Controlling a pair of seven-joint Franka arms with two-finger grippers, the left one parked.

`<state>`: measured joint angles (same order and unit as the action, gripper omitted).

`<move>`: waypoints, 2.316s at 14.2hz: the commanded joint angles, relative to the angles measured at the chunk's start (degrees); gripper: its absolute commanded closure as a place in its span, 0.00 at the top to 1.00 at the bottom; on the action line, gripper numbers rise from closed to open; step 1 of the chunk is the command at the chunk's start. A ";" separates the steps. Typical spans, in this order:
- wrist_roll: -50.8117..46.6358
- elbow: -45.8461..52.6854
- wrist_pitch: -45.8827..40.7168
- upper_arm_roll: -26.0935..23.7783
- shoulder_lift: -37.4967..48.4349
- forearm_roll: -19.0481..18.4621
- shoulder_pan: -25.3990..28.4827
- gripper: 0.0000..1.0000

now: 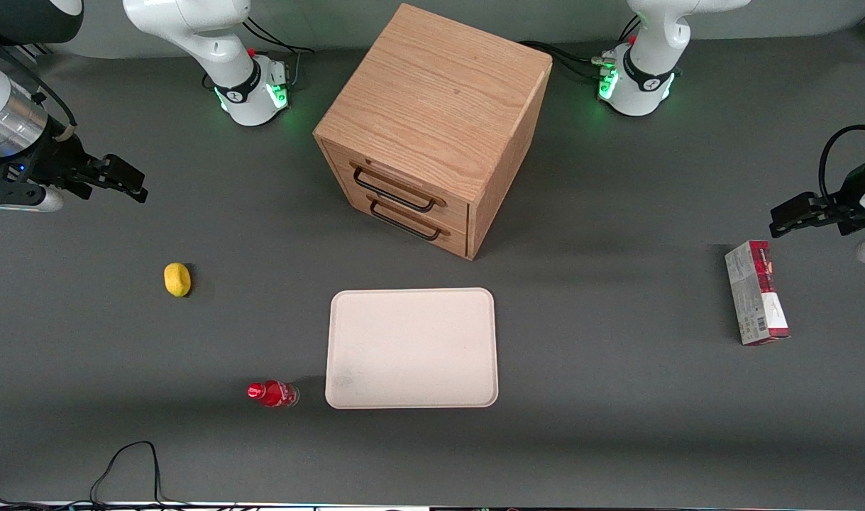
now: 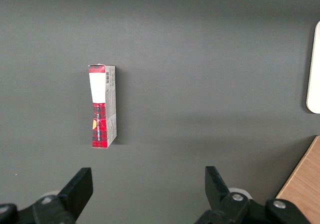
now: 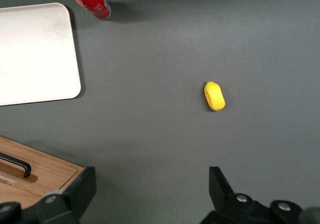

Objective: Place coke bottle on tray
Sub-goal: 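Move the right gripper down toward the red Coca-Cola bottle beside the tray, then close the right gripper around the red Coca-Cola bottle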

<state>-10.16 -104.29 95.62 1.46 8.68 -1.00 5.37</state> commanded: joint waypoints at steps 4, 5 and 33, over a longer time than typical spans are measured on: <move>0.58 -1.01 0.53 -0.49 -0.06 1.17 0.08 1.00; 0.41 -1.01 0.70 -0.58 -1.11 1.17 0.17 1.00; 1.72 36.71 31.03 -2.34 -55.87 -0.32 7.03 0.99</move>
<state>-10.26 -65.85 124.53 -1.19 -47.07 -0.87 12.09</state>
